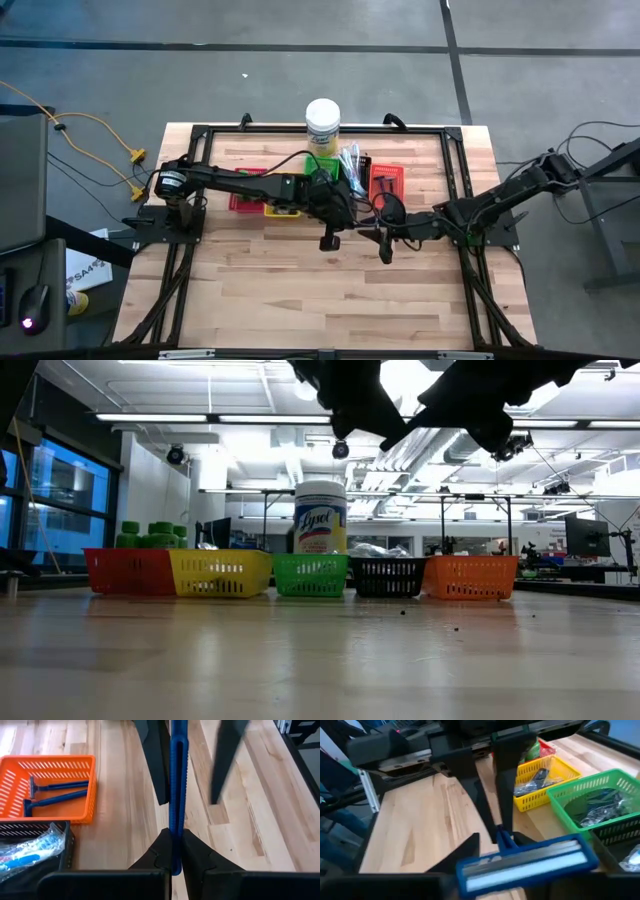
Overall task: Pick & Place Travel size toiletries
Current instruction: Put the blue razor into the orange bin
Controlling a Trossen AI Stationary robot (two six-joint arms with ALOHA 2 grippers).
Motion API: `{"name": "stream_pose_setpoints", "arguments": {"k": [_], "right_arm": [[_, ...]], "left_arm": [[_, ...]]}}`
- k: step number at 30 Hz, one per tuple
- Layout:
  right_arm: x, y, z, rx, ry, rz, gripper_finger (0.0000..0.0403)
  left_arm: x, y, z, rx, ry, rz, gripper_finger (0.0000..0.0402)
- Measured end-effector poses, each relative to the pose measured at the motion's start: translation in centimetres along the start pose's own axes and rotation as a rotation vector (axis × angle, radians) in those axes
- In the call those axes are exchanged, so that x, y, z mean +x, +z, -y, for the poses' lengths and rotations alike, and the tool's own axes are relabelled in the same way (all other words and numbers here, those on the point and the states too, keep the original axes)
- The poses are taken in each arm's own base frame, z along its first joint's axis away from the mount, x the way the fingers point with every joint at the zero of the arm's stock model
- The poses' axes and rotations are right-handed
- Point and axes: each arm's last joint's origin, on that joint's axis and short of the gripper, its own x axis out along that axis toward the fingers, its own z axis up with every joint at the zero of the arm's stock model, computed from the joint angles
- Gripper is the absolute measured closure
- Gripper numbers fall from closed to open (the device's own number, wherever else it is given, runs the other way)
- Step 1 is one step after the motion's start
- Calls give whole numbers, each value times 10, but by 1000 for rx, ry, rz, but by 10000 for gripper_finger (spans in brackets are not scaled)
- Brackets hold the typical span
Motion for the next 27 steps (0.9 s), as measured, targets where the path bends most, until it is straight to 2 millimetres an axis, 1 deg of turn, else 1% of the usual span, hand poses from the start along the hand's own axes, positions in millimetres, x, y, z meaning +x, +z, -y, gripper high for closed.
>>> {"name": "stream_pose_setpoints", "arguments": {"k": [5,7,10,14,18,21,27], "right_arm": [[0,0,1,-7,-18,7,358],[0,0,0,-9,-7,7,379],[0,1,0,-8,-2,8,378],[0,1,0,3,-2,9,366],[0,1,0,2,1,8,379],[0,1,0,5,3,9,379],[0,1,0,7,3,12,379]], "left_arm": [[-1,1,0,-10,0,-4,394],[-1,1,0,-2,-9,-4,394],[-1,1,1,-3,-10,-4,394],[-1,1,1,-3,-11,-4,394],[-1,0,1,-4,-12,-10,389],[-1,0,1,-3,-11,-16,354],[-3,-4,-1,-4,27,-58,234]]}}
